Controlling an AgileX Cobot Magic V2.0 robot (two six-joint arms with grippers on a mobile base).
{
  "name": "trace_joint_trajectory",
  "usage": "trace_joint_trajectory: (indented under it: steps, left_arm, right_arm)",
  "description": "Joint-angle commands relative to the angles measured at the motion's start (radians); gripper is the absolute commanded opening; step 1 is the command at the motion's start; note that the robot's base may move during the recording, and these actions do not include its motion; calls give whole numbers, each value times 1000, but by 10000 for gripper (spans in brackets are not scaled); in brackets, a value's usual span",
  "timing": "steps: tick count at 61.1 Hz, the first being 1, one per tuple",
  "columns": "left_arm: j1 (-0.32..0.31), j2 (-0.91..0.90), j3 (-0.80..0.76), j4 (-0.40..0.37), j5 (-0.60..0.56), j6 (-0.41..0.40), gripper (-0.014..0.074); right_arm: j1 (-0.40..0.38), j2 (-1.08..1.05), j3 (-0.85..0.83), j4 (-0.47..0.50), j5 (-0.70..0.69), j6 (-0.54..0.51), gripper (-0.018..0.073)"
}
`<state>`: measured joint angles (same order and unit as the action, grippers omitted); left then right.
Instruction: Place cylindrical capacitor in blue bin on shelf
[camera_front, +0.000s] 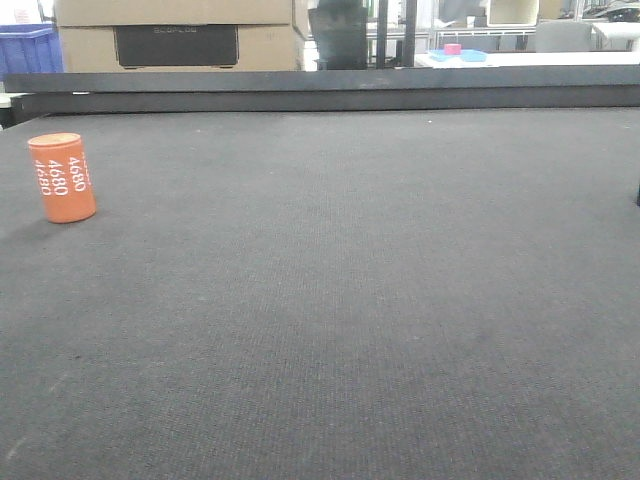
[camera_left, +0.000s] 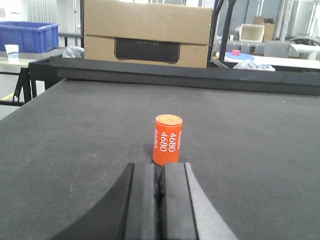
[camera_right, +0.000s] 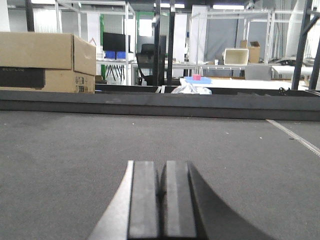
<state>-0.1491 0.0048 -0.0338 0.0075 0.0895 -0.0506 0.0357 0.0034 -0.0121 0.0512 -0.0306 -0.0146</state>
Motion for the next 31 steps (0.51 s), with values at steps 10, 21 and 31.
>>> trace_joint_trajectory:
  steps: [10,21,31]
  left_arm:
    - [3,104,-258,3,229,-4,-111]
    - [3,342,-464,-7,364,-4,-111]
    - [3,627,-645,-23,390,-4,-111]
  right_arm:
    - [-4,28,-214,1,188,-4,-162]
    - [-4,188,-363,17,359,-4,-162]
    - [-4,417,-466,19,431,-4,-162]
